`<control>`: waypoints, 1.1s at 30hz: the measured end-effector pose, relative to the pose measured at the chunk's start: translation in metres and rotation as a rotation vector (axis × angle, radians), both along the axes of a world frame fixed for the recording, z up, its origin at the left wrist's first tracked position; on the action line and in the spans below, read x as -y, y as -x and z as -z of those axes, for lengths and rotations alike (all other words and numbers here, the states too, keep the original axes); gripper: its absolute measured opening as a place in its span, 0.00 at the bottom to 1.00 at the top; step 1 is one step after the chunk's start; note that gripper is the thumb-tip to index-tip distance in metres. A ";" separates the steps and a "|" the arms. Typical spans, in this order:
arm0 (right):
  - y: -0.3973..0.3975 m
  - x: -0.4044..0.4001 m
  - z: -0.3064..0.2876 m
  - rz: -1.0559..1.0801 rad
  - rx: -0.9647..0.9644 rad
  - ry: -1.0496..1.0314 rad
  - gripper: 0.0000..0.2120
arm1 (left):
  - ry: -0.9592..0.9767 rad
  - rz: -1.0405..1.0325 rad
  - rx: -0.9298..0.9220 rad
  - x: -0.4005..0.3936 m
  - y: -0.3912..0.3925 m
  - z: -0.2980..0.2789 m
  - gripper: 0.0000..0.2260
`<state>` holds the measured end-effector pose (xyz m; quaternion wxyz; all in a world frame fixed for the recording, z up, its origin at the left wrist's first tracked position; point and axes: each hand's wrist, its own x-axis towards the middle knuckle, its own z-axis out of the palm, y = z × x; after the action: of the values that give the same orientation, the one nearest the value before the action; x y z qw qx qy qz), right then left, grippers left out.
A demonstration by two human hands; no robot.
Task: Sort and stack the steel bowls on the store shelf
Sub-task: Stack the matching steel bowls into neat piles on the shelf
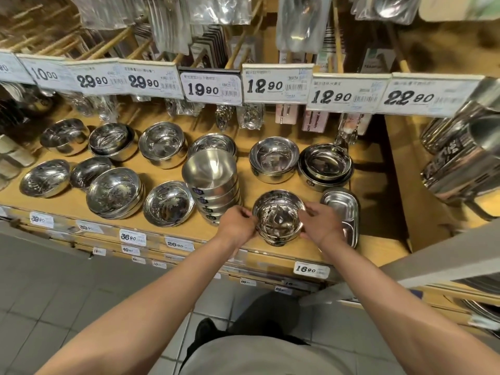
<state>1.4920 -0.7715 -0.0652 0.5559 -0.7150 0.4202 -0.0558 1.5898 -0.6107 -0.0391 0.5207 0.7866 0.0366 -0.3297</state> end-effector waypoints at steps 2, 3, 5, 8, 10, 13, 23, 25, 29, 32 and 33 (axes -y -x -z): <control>-0.001 -0.001 -0.002 -0.002 0.006 -0.007 0.17 | 0.016 -0.013 0.005 0.000 -0.001 0.000 0.08; 0.000 -0.001 -0.003 -0.003 0.006 -0.006 0.16 | 0.026 -0.015 0.009 0.000 -0.001 0.001 0.08; 0.001 -0.002 -0.005 -0.017 0.008 0.006 0.15 | 0.032 -0.002 0.024 0.000 0.000 0.002 0.07; 0.004 -0.003 -0.007 -0.055 0.015 0.027 0.14 | -0.005 0.049 0.044 -0.001 -0.001 0.002 0.09; 0.005 -0.004 -0.009 -0.073 0.021 0.033 0.15 | -0.008 0.065 0.039 -0.001 -0.002 0.002 0.10; 0.008 -0.006 -0.015 -0.114 0.023 0.039 0.14 | -0.021 0.085 0.057 0.000 -0.004 0.001 0.10; 0.020 -0.011 -0.021 -0.227 0.074 0.165 0.10 | -0.062 0.138 0.195 0.003 -0.017 0.013 0.08; 0.020 -0.011 -0.018 -0.226 0.089 0.161 0.09 | -0.050 0.138 0.231 0.005 -0.020 0.017 0.08; 0.027 -0.014 -0.016 -0.229 0.096 0.190 0.04 | -0.027 0.143 0.251 0.006 -0.022 0.019 0.10; 0.026 -0.014 -0.017 -0.241 0.078 0.193 0.03 | -0.013 0.149 0.224 0.007 -0.026 0.018 0.11; 0.025 -0.014 -0.016 -0.238 0.071 0.183 0.04 | -0.005 0.147 0.207 0.007 -0.026 0.017 0.11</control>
<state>1.4671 -0.7578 -0.0490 0.5056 -0.8051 0.3057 -0.0529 1.6162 -0.6180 -0.0562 0.4940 0.8184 -0.0744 -0.2839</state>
